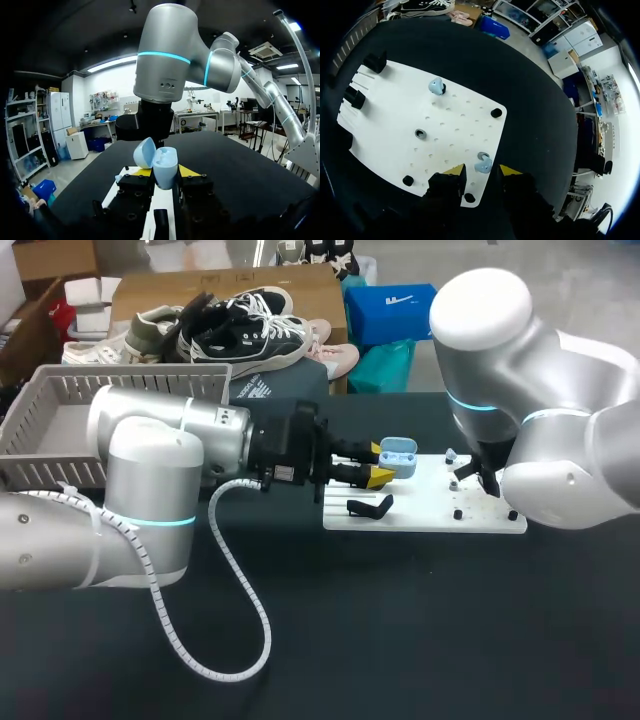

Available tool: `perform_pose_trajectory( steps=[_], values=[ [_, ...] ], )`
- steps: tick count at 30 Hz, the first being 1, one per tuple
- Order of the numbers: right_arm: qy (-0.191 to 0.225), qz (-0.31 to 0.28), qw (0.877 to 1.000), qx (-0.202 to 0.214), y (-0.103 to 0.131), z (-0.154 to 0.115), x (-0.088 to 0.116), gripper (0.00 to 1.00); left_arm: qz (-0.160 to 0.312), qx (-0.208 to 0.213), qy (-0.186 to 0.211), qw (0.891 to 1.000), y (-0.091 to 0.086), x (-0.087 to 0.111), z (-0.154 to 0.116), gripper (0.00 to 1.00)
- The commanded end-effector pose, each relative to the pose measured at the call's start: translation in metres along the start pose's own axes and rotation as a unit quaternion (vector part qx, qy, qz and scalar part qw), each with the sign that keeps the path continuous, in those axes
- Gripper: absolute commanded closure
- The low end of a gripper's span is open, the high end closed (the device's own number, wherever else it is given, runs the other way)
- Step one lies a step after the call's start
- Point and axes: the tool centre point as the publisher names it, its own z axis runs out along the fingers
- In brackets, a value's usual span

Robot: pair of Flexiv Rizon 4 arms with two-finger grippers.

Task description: Pick up each earbud case from the left stands, insert the matching earbuds, close the lid, and place the case in the box.

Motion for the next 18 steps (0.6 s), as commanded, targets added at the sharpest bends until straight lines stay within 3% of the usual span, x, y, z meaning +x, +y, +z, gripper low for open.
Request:
perform_pose_trajectory(
  steps=[1,7,11,15,18],
  values=[
    [0.002,0.0,1.0,0.001,0.0006,0.0031,-0.0021,0.62,0.001,-0.002,0.0,1.0,-0.001,0.0003,0.0005,1.0],
    [0.001,0.0,1.0,0.003,-0.0001,0.0045,-0.0034,0.63,0.001,-0.002,0.0,1.0,-0.001,0.0003,0.0005,1.0],
    [0.001,0.001,1.0,0.005,-0.001,0.0049,-0.0042,0.71,0.001,-0.002,0.0,1.0,-0.001,0.0003,0.0005,1.0],
    [0.002,0.002,1.0,0.004,-0.0018,0.0056,-0.0043,0.71,0.001,-0.002,0.0,1.0,-0.001,0.0003,0.0005,1.0],
    [0.003,0.003,1.0,0.004,-0.0018,0.0059,-0.0042,0.79,0.001,-0.002,0.0,1.0,-0.001,0.0003,0.0005,1.0]
  ],
)
